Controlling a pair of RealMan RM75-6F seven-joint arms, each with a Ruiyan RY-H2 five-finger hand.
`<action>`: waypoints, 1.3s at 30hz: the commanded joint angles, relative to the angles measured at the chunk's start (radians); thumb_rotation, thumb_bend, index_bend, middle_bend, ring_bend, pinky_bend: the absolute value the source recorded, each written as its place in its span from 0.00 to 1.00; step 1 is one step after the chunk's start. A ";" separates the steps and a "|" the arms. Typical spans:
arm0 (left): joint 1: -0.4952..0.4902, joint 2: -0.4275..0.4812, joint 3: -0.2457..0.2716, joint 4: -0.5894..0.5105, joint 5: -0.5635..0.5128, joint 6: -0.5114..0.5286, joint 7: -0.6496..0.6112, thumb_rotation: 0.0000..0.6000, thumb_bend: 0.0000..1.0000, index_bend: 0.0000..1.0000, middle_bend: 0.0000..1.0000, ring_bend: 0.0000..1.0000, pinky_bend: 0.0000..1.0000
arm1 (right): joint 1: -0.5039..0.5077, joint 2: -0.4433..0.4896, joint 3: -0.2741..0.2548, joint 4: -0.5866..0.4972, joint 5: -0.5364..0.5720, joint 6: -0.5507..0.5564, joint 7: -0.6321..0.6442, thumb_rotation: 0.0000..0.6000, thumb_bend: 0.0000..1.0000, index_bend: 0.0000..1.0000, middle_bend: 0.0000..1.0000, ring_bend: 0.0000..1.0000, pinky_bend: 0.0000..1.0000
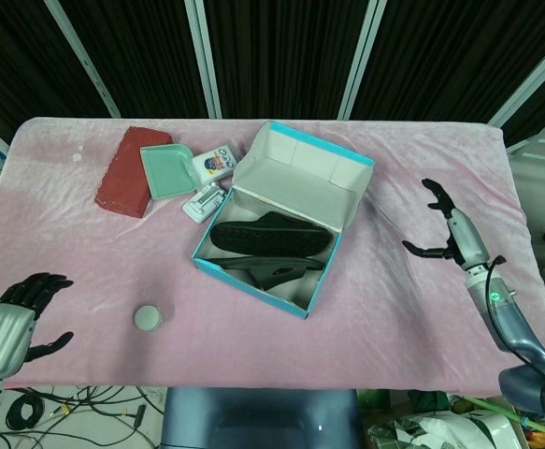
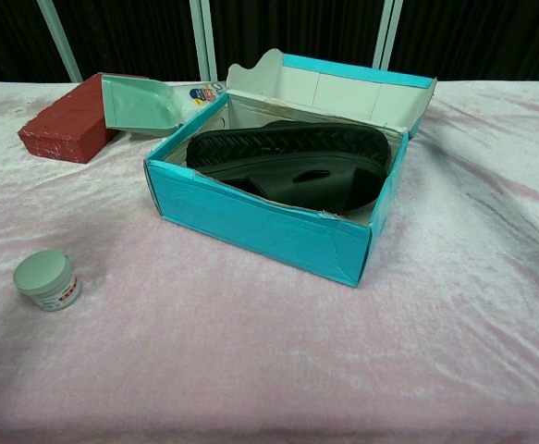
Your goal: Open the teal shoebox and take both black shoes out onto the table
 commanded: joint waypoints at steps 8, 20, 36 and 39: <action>-0.392 0.004 -0.231 -0.171 -0.381 -0.474 0.124 1.00 0.04 0.25 0.28 0.22 0.34 | -0.140 0.059 -0.036 -0.140 -0.055 0.147 -0.185 1.00 0.13 0.00 0.00 0.00 0.16; -0.769 -0.256 -0.303 -0.077 -0.864 -0.641 0.360 1.00 0.01 0.27 0.31 0.26 0.36 | -0.212 0.085 -0.040 -0.178 -0.083 0.192 -0.233 1.00 0.13 0.00 0.00 0.00 0.16; -1.050 -0.534 -0.267 0.141 -1.188 -0.572 0.483 1.00 0.01 0.25 0.30 0.26 0.37 | -0.253 0.107 -0.017 -0.185 -0.092 0.188 -0.237 1.00 0.13 0.00 0.00 0.00 0.16; -1.072 -0.568 -0.266 0.184 -1.213 -0.559 0.487 1.00 0.01 0.25 0.30 0.26 0.37 | -0.259 0.111 -0.014 -0.182 -0.092 0.186 -0.235 1.00 0.13 0.00 0.00 0.00 0.16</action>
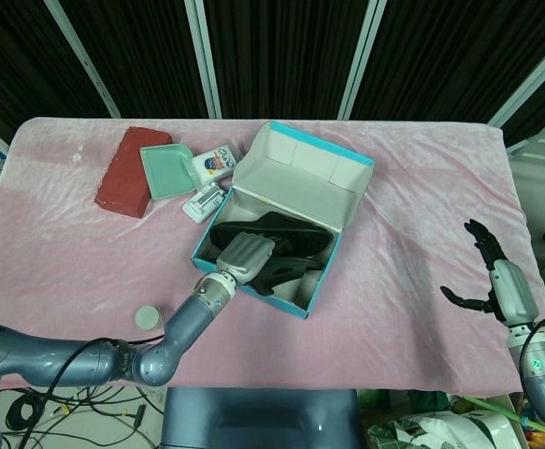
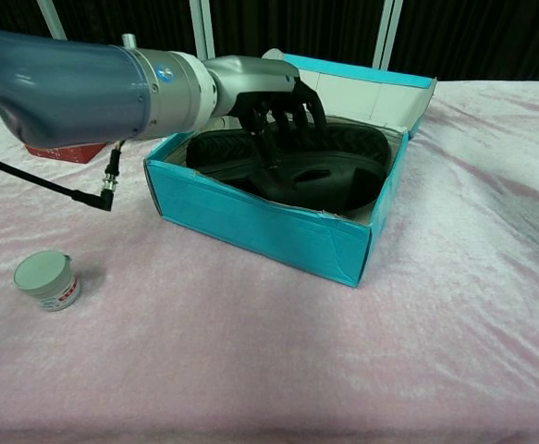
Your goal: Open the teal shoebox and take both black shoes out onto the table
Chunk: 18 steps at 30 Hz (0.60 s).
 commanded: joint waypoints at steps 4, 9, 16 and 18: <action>-0.054 -0.067 0.015 0.092 -0.059 0.010 0.019 1.00 0.01 0.24 0.30 0.26 0.38 | -0.012 0.002 0.007 0.008 0.001 -0.003 0.010 1.00 0.13 0.00 0.00 0.00 0.16; -0.074 -0.105 0.018 0.140 -0.089 -0.014 0.006 1.00 0.08 0.27 0.33 0.28 0.42 | -0.019 0.000 0.014 0.017 0.001 -0.009 0.025 1.00 0.13 0.00 0.00 0.00 0.16; -0.066 -0.156 0.021 0.193 -0.011 -0.001 -0.052 1.00 0.33 0.45 0.57 0.51 0.63 | -0.027 0.002 0.026 0.025 0.001 -0.013 0.054 1.00 0.13 0.00 0.00 0.00 0.16; -0.047 -0.160 0.019 0.189 0.045 0.016 -0.092 1.00 0.33 0.46 0.57 0.52 0.65 | -0.029 0.001 0.030 0.028 0.001 -0.013 0.062 1.00 0.13 0.00 0.00 0.00 0.16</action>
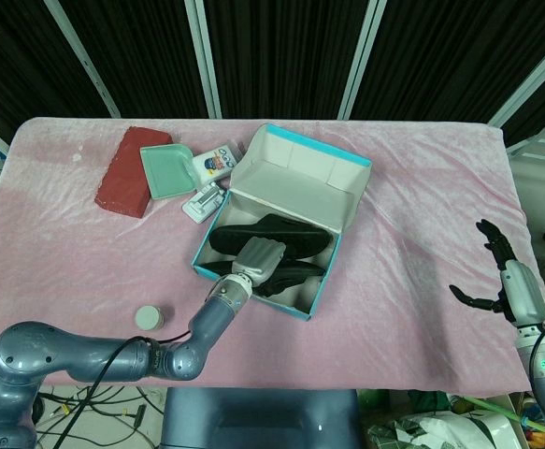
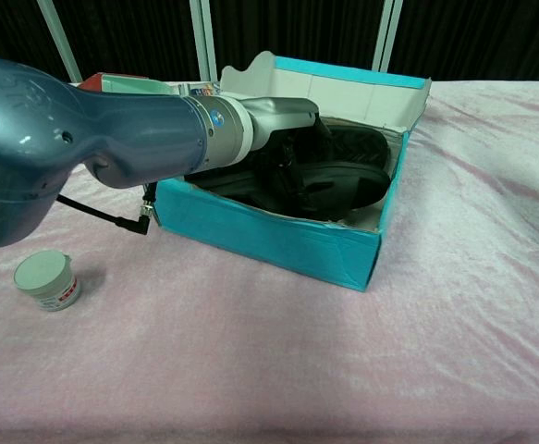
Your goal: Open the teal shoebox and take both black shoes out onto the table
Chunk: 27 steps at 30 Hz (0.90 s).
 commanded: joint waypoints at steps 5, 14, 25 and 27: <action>0.085 0.007 -0.041 -0.057 0.178 0.071 -0.181 1.00 0.31 0.45 0.54 0.51 0.65 | -0.004 -0.004 0.011 0.007 -0.004 -0.005 0.017 1.00 0.13 0.00 0.00 0.00 0.16; 0.161 0.055 -0.103 -0.107 0.263 0.096 -0.348 1.00 0.31 0.45 0.55 0.51 0.64 | -0.013 -0.009 0.021 0.018 -0.016 0.003 0.036 1.00 0.13 0.00 0.00 0.00 0.16; 0.334 0.264 -0.184 -0.365 0.457 0.143 -0.631 1.00 0.30 0.44 0.55 0.50 0.63 | -0.014 -0.017 0.036 0.037 -0.018 0.001 0.048 1.00 0.13 0.00 0.00 0.00 0.16; 0.365 0.311 -0.189 -0.408 0.491 0.150 -0.662 1.00 0.30 0.44 0.55 0.50 0.63 | -0.013 -0.018 0.038 0.038 -0.019 0.000 0.047 1.00 0.13 0.00 0.00 0.00 0.16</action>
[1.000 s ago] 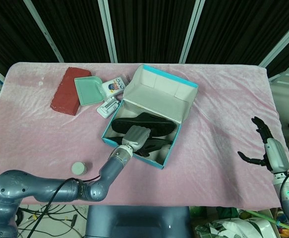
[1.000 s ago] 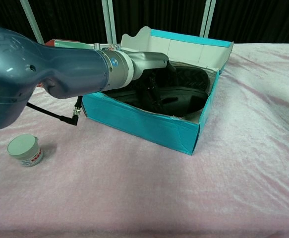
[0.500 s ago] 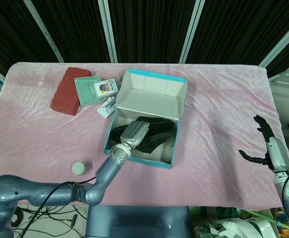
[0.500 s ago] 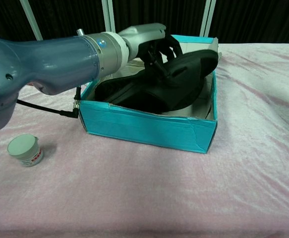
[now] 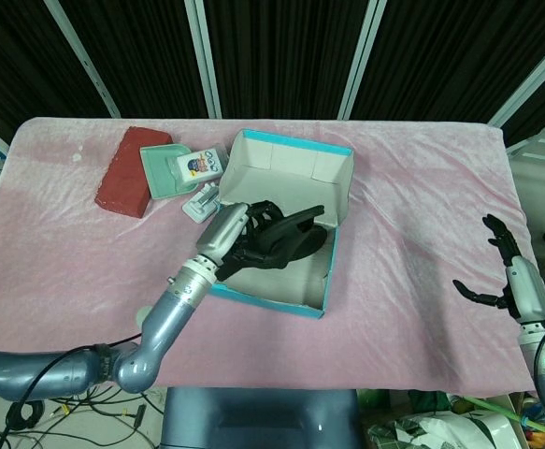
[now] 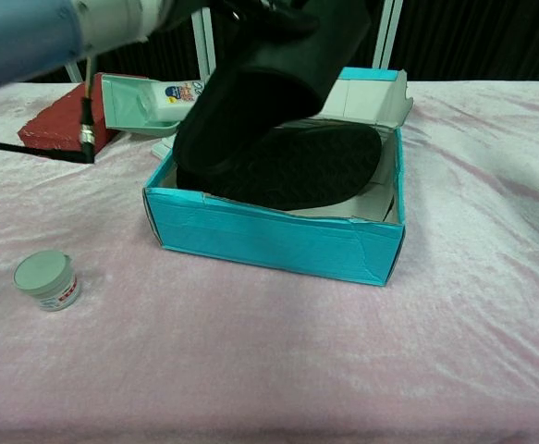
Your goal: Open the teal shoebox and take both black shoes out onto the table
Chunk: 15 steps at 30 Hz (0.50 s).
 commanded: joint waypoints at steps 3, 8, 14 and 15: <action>0.116 0.170 -0.015 -0.146 0.122 0.038 -0.074 1.00 0.30 0.44 0.55 0.50 0.63 | 0.002 -0.001 0.005 0.002 -0.003 -0.001 0.000 1.00 0.13 0.00 0.00 0.00 0.16; 0.182 0.347 0.067 -0.196 0.122 0.048 0.101 1.00 0.30 0.43 0.55 0.49 0.61 | 0.005 -0.007 0.009 0.008 -0.008 -0.004 0.006 1.00 0.13 0.00 0.00 0.00 0.16; 0.194 0.411 0.201 -0.148 -0.029 0.085 0.427 1.00 0.28 0.43 0.55 0.49 0.59 | 0.010 -0.017 0.010 0.021 -0.013 -0.012 0.011 1.00 0.13 0.00 0.00 0.00 0.16; 0.192 0.404 0.218 -0.126 -0.070 0.079 0.455 1.00 0.28 0.43 0.55 0.49 0.59 | 0.011 -0.019 0.010 0.023 -0.013 -0.014 0.012 1.00 0.13 0.00 0.00 0.00 0.16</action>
